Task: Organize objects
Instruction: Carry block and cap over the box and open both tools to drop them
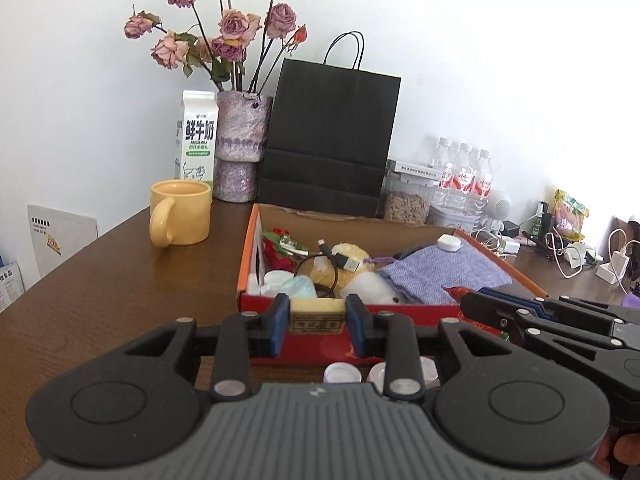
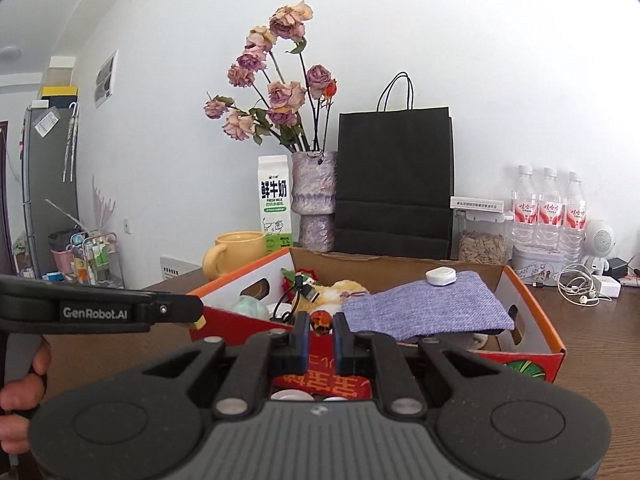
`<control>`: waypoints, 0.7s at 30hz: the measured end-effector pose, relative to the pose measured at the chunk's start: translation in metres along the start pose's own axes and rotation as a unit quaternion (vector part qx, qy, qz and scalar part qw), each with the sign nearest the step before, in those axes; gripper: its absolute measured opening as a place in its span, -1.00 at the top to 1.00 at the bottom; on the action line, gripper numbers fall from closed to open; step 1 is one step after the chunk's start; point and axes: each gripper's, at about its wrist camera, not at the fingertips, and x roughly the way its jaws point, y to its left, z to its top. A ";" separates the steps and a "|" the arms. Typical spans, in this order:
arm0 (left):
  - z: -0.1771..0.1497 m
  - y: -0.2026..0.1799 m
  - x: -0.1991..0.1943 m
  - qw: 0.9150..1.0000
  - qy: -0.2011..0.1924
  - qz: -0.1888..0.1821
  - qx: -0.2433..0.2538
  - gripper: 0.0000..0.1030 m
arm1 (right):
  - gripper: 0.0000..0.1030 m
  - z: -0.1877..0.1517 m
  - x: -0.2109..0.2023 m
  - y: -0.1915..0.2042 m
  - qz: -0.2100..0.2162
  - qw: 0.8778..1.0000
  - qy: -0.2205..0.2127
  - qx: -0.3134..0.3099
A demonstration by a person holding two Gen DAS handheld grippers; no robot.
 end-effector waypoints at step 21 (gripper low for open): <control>0.065 -0.046 0.070 0.999 -0.048 0.008 -0.015 0.39 | 0.80 0.049 0.069 -0.042 -0.057 0.998 -0.038 0.015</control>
